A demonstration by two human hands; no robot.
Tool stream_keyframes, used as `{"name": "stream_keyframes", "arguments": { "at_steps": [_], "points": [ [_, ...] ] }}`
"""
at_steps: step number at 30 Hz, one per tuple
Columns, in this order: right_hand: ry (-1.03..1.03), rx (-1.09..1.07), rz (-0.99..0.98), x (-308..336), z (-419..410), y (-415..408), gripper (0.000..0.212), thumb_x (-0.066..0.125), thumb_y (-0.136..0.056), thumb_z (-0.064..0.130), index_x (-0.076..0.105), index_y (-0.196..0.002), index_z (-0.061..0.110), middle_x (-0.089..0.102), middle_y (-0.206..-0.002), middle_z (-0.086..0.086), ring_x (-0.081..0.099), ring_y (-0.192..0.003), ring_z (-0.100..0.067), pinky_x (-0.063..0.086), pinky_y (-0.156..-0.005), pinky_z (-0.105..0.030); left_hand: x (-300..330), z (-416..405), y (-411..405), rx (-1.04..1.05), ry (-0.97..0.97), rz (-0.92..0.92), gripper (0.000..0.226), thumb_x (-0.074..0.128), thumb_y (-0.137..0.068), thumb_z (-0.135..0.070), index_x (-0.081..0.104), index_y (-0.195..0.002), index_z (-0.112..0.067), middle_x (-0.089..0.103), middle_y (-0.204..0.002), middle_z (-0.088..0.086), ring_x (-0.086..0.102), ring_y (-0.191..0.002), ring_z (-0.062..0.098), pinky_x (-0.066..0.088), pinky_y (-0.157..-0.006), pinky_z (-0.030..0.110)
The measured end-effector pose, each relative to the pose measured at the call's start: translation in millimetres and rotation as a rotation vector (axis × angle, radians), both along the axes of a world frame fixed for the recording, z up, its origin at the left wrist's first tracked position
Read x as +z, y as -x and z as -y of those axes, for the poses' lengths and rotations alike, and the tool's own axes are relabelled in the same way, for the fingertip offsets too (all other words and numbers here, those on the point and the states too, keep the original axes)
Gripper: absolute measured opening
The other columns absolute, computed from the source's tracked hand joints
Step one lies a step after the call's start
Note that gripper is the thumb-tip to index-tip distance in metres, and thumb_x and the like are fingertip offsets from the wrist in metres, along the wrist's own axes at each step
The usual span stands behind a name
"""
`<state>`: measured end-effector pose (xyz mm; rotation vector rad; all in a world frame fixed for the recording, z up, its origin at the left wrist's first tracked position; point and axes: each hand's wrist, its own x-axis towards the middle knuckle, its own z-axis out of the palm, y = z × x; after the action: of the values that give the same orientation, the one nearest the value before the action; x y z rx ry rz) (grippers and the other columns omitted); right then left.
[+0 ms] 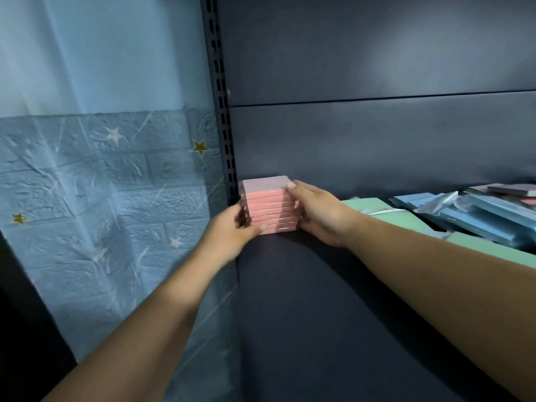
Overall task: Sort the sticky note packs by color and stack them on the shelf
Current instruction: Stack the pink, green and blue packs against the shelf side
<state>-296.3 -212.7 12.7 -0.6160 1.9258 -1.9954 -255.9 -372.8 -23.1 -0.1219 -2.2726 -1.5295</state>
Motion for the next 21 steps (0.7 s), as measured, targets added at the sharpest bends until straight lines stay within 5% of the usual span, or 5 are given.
{"name": "stream_keyframes", "arguments": {
  "at_steps": [3,9,14,19,21],
  "points": [
    [0.012,-0.031,0.054,-0.1,-0.5,-0.6,0.027,0.036,-0.101,0.03,0.059,-0.094,0.02,0.063,-0.086,0.003,0.059,-0.076,-0.009,0.047,-0.08,-0.026,-1.5,3.0,0.5,0.066,0.052,-0.033,0.035,0.063,-0.085,-0.009,0.059,-0.12,-0.006,0.062,-0.11,-0.002,0.055,-0.079,-0.015,0.042,-0.088,0.011],
    [0.011,-0.073,0.085,0.8,-3.0,-6.2,0.029,0.038,-0.1,0.032,0.059,-0.086,0.019,0.064,-0.088,0.004,0.059,-0.08,-0.008,0.046,-0.08,-0.023,1.8,1.8,-1.1,0.117,0.02,-0.031,0.029,0.059,-0.089,-0.017,0.065,-0.114,-0.004,0.068,-0.108,0.011,0.059,-0.096,0.013,0.044,-0.094,0.032],
    [-0.004,-0.078,0.085,2.7,-3.9,-7.0,0.027,0.041,-0.099,0.031,0.06,-0.086,0.017,0.064,-0.086,0.002,0.06,-0.077,-0.009,0.047,-0.074,-0.019,0.7,0.1,-0.6,0.046,0.021,-0.01,0.039,0.062,-0.084,-0.002,0.057,-0.122,-0.003,0.06,-0.111,-0.002,0.058,-0.08,-0.014,0.043,-0.082,0.004],
    [-0.133,-0.065,0.088,0.0,-16.3,-7.6,0.018,0.051,-0.095,0.019,0.062,-0.105,0.009,0.065,-0.113,-0.004,0.057,-0.109,-0.013,0.043,-0.089,-0.018,-2.0,2.9,2.1,0.128,0.1,-0.029,0.032,0.071,-0.079,-0.008,0.066,-0.11,-0.006,0.068,-0.11,0.009,0.061,-0.079,-0.005,0.046,-0.095,0.029],
    [-0.2,-0.073,0.026,-2.4,-16.7,-7.4,0.026,0.052,-0.093,0.008,0.06,-0.118,0.003,0.063,-0.121,-0.011,0.056,-0.107,-0.013,0.044,-0.09,-0.019,-1.7,2.5,0.6,0.138,0.126,-0.023,0.029,0.071,-0.079,-0.011,0.068,-0.108,-0.007,0.07,-0.106,0.005,0.059,-0.07,-0.01,0.047,-0.088,0.021]
  ]
}}
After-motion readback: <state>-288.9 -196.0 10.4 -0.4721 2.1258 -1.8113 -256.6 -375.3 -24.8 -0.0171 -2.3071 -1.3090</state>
